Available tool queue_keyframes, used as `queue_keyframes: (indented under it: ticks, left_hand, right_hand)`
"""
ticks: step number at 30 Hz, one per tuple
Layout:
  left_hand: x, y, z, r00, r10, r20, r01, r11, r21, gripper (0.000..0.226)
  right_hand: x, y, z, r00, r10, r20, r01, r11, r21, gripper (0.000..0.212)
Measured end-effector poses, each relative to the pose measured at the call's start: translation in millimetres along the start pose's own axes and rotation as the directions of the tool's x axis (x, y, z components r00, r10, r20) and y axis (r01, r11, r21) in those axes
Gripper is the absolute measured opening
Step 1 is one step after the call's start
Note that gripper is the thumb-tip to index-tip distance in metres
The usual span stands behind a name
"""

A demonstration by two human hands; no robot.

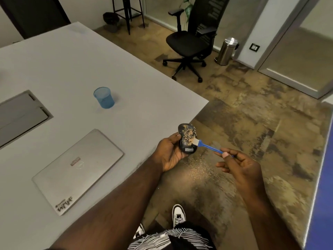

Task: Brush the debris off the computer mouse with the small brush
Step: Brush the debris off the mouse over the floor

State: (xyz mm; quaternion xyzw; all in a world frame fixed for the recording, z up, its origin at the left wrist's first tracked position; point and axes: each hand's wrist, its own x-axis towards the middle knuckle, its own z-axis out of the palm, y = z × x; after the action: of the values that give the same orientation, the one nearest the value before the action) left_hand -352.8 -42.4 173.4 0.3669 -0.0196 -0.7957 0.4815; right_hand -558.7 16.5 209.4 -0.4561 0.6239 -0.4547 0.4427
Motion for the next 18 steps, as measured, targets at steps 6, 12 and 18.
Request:
queue_keyframes:
  ticks: [6,12,18]
  left_hand:
    - [27,-27,36,1.0,0.002,-0.03,-0.002,1.0,0.01,0.042]
    - [46,-37,50,0.999,-0.008,-0.048,0.009,1.0,0.024,0.04]
    - [62,-50,63,0.999,-0.015,-0.034,0.017,0.997,0.073,0.031]
  right_hand:
    - [24,7,-30,0.995,-0.07,0.077,0.083,0.978,-0.193,0.017]
    - [48,10,-52,0.983,-0.148,0.112,0.167,0.967,-0.19,0.021]
    - [60,14,-71,0.981,-0.166,0.101,0.184,0.958,-0.218,0.019]
